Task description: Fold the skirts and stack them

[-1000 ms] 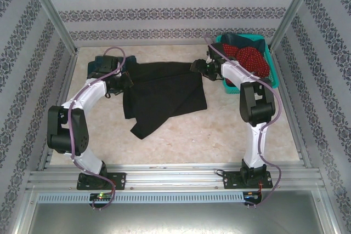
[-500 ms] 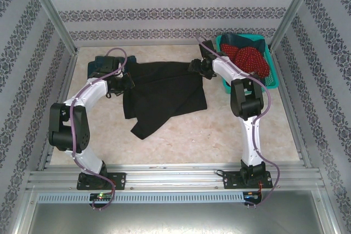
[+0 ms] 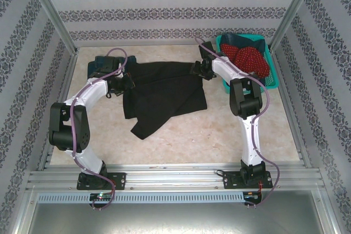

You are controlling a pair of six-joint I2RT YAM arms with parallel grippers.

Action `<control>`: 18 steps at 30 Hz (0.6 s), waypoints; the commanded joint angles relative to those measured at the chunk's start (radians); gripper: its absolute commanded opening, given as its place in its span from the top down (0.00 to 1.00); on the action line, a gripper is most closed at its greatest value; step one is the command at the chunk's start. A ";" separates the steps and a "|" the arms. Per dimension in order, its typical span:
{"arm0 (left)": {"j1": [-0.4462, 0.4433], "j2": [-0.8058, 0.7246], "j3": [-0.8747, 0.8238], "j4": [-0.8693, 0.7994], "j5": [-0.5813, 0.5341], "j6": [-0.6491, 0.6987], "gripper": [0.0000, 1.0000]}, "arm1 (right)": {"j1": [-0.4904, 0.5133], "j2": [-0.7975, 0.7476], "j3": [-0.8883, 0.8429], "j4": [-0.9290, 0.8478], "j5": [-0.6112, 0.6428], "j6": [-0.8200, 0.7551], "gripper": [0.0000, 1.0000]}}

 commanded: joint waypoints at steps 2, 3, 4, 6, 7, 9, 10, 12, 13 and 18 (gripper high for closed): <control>0.012 0.010 0.030 -0.020 0.014 0.023 1.00 | -0.013 0.006 0.028 -0.014 -0.023 -0.004 0.63; 0.012 0.010 0.030 -0.022 0.014 0.022 1.00 | -0.013 -0.010 0.014 0.000 -0.021 -0.007 0.68; 0.012 0.006 0.030 -0.022 0.012 0.024 1.00 | -0.013 -0.034 -0.009 0.019 -0.012 -0.009 0.74; 0.012 -0.006 0.033 -0.034 -0.010 0.026 1.00 | -0.018 -0.089 -0.047 0.045 0.004 -0.020 0.84; 0.013 -0.019 0.037 -0.039 -0.021 0.030 1.00 | -0.019 -0.123 -0.069 0.058 0.018 -0.029 0.90; 0.018 -0.049 0.051 -0.055 -0.040 0.038 1.00 | -0.024 -0.201 -0.114 0.079 0.034 -0.046 0.98; 0.022 -0.071 0.063 -0.065 -0.050 0.043 1.00 | -0.029 -0.249 -0.139 0.089 0.038 -0.055 1.00; 0.027 -0.116 0.098 -0.095 -0.073 0.055 1.00 | -0.033 -0.349 -0.190 0.107 0.038 -0.074 1.00; 0.029 -0.143 0.123 -0.115 -0.090 0.065 1.00 | -0.037 -0.410 -0.220 0.118 0.038 -0.088 1.00; 0.031 -0.262 0.252 -0.192 -0.114 0.092 1.00 | -0.037 -0.704 -0.345 0.157 0.020 -0.147 1.00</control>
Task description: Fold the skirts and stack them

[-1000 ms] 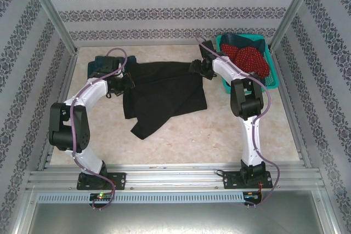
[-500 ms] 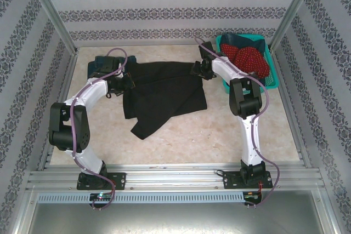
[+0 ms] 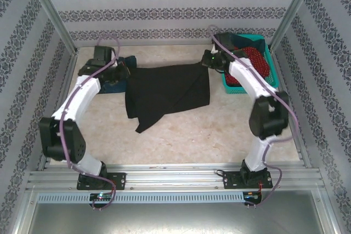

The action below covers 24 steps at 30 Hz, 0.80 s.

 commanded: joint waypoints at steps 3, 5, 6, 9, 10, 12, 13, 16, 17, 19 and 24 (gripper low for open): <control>0.024 -0.178 0.175 -0.102 -0.031 0.054 1.00 | -0.013 -0.359 -0.141 0.113 -0.010 -0.069 1.00; 0.024 -0.234 0.231 -0.120 -0.015 0.066 1.00 | -0.005 -0.492 -0.201 0.164 -0.041 -0.067 1.00; 0.024 -0.258 0.255 -0.129 -0.008 0.070 1.00 | -0.002 -0.536 -0.220 0.176 -0.046 -0.070 1.00; 0.024 -0.337 0.328 -0.159 0.025 0.075 1.00 | 0.019 -0.697 -0.274 0.205 -0.063 -0.071 1.00; 0.024 -0.365 0.344 -0.163 0.043 0.076 1.00 | 0.025 -0.744 -0.289 0.207 -0.069 -0.068 1.00; 0.025 -0.409 0.367 -0.174 0.066 0.072 1.00 | 0.038 -0.822 -0.322 0.220 -0.085 -0.052 1.00; 0.024 -0.426 0.379 -0.184 0.074 0.068 1.00 | 0.041 -0.845 -0.336 0.230 -0.093 -0.043 1.00; 0.024 -0.441 0.394 -0.195 0.096 0.051 1.00 | 0.051 -0.885 -0.371 0.250 -0.101 -0.039 1.00; 0.023 -0.437 0.388 -0.191 0.100 0.045 1.00 | 0.053 -0.885 -0.378 0.251 -0.089 -0.046 1.00; 0.025 -0.407 0.382 -0.191 0.087 0.042 1.00 | 0.053 -0.869 -0.402 0.265 -0.060 -0.056 1.00; 0.024 -0.199 0.374 -0.213 -0.016 0.059 1.00 | 0.052 -0.700 -0.467 0.332 -0.043 -0.049 0.99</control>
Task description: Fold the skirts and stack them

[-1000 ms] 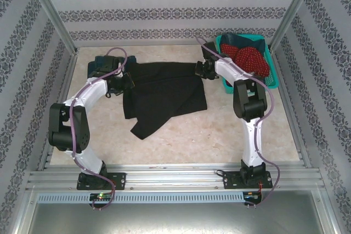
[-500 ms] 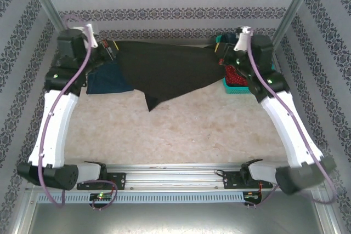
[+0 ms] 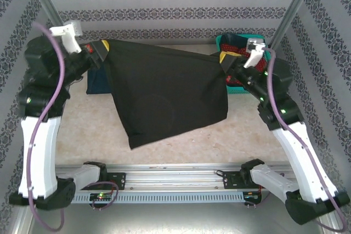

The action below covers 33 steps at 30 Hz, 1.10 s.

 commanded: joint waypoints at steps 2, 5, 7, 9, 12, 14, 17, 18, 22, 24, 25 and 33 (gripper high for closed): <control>0.025 0.256 -0.021 0.006 -0.164 0.034 1.00 | -0.008 0.212 -0.077 0.088 0.101 0.009 0.99; 0.023 0.478 -0.002 0.113 -0.117 0.077 1.00 | -0.007 0.423 -0.041 0.140 0.122 0.008 0.92; 0.024 0.660 0.090 0.127 -0.120 0.079 0.77 | -0.003 0.571 0.059 0.126 0.147 -0.007 0.67; 0.025 0.847 0.293 0.017 -0.179 0.076 0.33 | 0.004 0.696 0.191 0.047 0.187 -0.021 0.38; 0.020 0.988 0.524 -0.116 -0.202 0.060 0.07 | 0.022 0.767 0.295 -0.041 0.247 -0.047 0.02; 0.010 0.978 0.534 -0.117 -0.213 0.054 0.00 | 0.034 0.765 0.288 -0.048 0.244 -0.059 0.02; -0.009 0.905 0.438 -0.105 -0.234 0.047 0.00 | 0.037 0.763 0.255 -0.052 0.161 -0.048 0.02; -0.015 0.869 0.375 -0.085 -0.220 0.035 0.00 | 0.039 0.768 0.247 -0.059 0.141 -0.040 0.02; -0.037 0.736 0.089 0.049 -0.140 -0.048 0.00 | 0.039 0.809 0.223 -0.053 0.080 0.003 0.02; -0.055 0.685 -0.038 0.100 -0.109 -0.104 0.00 | 0.041 0.856 0.234 -0.043 0.013 0.040 0.02; -0.062 0.667 -0.093 0.129 -0.082 -0.131 0.00 | 0.042 0.886 0.248 -0.043 -0.014 0.061 0.02; -0.095 0.681 -0.330 0.316 0.058 -0.217 0.00 | 0.072 1.136 0.419 -0.068 -0.064 0.156 0.02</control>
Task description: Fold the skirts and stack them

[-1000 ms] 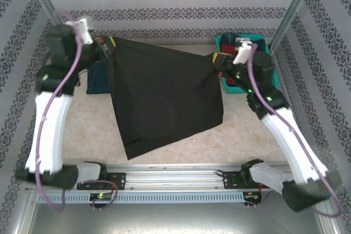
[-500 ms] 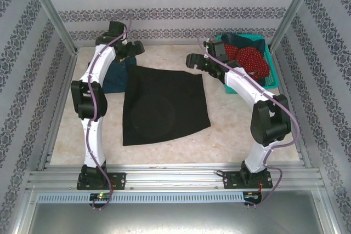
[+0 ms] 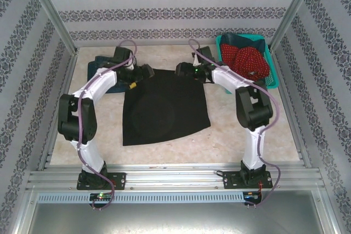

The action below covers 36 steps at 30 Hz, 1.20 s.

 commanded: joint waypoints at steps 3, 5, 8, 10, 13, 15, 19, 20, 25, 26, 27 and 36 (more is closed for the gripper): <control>-0.006 0.116 0.116 0.099 0.092 -0.002 0.00 | 0.022 0.104 0.111 -0.031 0.064 0.080 0.02; -0.005 0.164 0.166 0.111 0.060 0.008 0.00 | 0.018 0.146 0.144 -0.030 0.091 0.093 0.02; 0.005 0.311 0.289 0.039 -0.048 0.006 0.00 | 0.003 0.235 0.211 -0.042 0.104 0.138 0.02; 0.021 0.432 0.402 -0.033 -0.076 0.000 0.00 | -0.010 0.283 0.264 -0.066 0.106 0.174 0.02; 0.026 0.562 0.571 -0.120 -0.104 0.011 0.00 | -0.039 0.326 0.329 -0.092 0.107 0.216 0.02; 0.017 0.609 0.661 -0.155 -0.117 0.026 0.00 | -0.062 0.333 0.348 -0.083 0.111 0.234 0.02; 0.008 0.728 0.888 -0.224 -0.119 0.084 0.00 | -0.094 0.374 0.437 -0.071 -0.001 0.205 0.02; 0.009 0.777 0.976 -0.260 -0.131 0.097 0.00 | -0.095 0.379 0.463 -0.079 -0.029 0.183 0.02; 0.003 0.945 1.208 -0.313 -0.027 0.094 0.00 | -0.072 0.274 0.415 -0.100 0.039 0.073 0.02; -0.004 0.950 1.200 -0.291 -0.012 0.090 0.00 | -0.072 0.242 0.383 -0.101 0.055 0.065 0.02; -0.011 0.953 1.199 -0.275 -0.010 0.091 0.00 | -0.076 0.212 0.357 -0.096 0.051 0.056 0.02; -0.039 0.906 1.214 -0.089 0.171 0.061 0.00 | -0.039 -0.231 -0.115 -0.071 0.083 -0.024 0.02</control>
